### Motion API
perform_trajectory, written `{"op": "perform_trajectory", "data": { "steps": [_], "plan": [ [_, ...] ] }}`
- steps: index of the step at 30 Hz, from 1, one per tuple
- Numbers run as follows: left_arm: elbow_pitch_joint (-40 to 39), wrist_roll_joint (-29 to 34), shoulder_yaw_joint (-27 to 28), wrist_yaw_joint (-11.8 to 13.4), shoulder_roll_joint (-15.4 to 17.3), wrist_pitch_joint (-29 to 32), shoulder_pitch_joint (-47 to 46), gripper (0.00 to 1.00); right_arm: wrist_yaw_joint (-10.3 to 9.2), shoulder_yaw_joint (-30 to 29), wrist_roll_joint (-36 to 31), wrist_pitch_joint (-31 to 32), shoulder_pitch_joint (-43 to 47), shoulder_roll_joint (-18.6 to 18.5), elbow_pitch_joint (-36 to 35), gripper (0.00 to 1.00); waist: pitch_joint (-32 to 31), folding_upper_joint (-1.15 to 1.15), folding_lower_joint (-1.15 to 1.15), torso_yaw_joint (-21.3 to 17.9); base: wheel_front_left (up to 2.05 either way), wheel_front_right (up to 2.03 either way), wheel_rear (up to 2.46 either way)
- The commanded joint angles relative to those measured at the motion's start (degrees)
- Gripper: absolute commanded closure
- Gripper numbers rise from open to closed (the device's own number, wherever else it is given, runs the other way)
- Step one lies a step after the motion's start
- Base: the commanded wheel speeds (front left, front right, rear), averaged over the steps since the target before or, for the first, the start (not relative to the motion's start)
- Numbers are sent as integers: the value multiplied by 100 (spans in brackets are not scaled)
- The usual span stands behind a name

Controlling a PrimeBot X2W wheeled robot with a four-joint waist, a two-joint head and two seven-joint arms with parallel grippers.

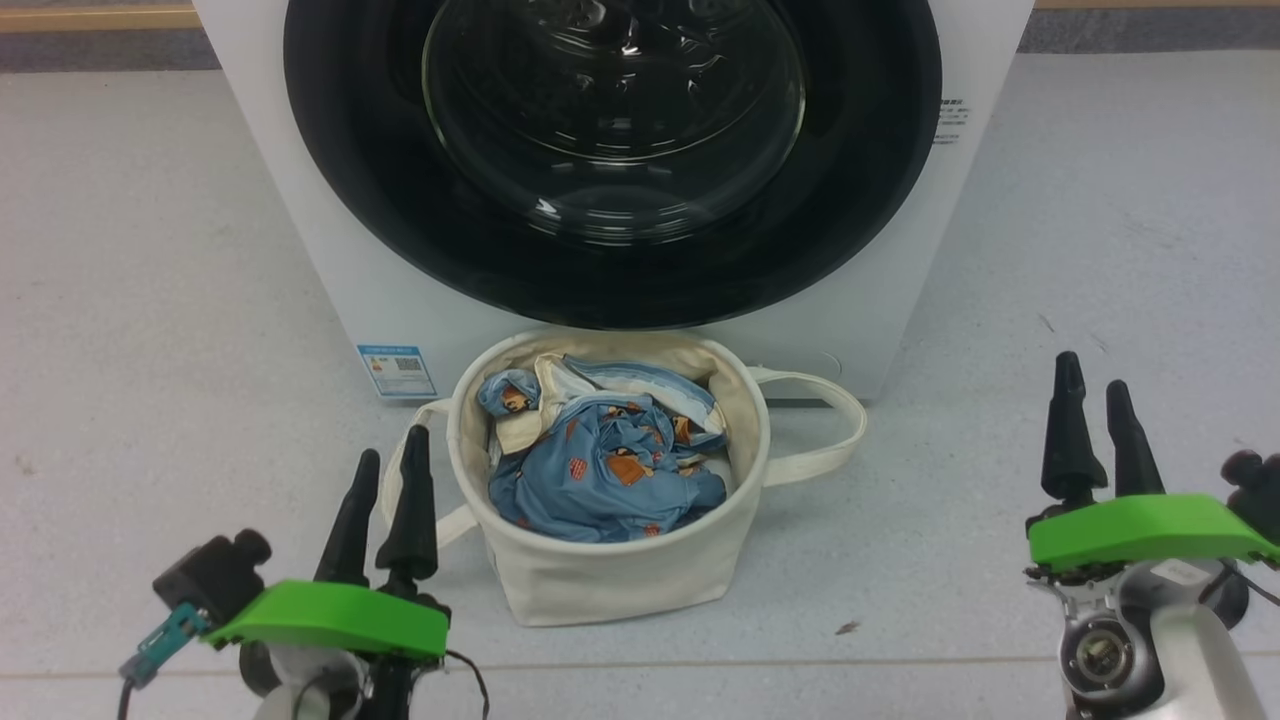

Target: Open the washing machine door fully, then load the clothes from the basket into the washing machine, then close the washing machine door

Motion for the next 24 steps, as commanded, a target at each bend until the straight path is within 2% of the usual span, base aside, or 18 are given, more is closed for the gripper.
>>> {"op": "perform_trajectory", "data": {
  "steps": [1,24],
  "plan": [
    [-224,239,50,43,66,-96,-316,0,42,132,-265,-85,-358,-75,-225,0,10,0,0,-4,0,0,0],
    [14,2087,-606,401,78,-464,-578,0,54,471,-2293,-454,-390,-48,-450,0,25,0,0,23,0,0,0]
  ]
}}
